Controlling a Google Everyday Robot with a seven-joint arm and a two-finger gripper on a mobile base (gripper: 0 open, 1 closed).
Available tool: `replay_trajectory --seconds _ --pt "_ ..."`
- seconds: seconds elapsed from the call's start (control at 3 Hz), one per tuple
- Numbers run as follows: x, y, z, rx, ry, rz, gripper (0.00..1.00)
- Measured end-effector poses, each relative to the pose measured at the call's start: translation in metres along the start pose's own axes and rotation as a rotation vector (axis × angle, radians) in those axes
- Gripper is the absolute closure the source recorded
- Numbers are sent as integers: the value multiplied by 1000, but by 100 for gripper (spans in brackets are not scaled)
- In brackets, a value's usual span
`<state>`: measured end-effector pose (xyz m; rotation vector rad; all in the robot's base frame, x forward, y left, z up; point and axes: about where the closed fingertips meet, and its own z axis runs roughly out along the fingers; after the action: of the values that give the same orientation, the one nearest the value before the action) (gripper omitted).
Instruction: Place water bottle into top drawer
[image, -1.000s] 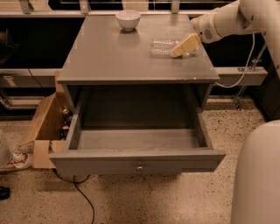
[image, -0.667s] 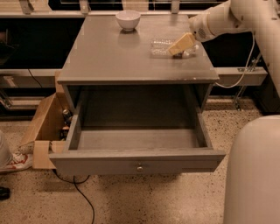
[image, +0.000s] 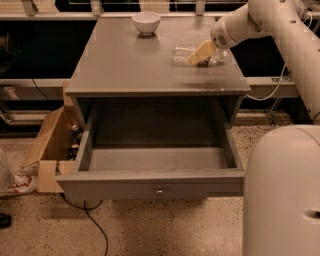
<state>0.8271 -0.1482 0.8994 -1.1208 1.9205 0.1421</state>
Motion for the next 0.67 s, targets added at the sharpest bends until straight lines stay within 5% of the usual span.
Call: replay_trajectory --seconds 0.67 --pt "12 3 20 -33 82 7 0"
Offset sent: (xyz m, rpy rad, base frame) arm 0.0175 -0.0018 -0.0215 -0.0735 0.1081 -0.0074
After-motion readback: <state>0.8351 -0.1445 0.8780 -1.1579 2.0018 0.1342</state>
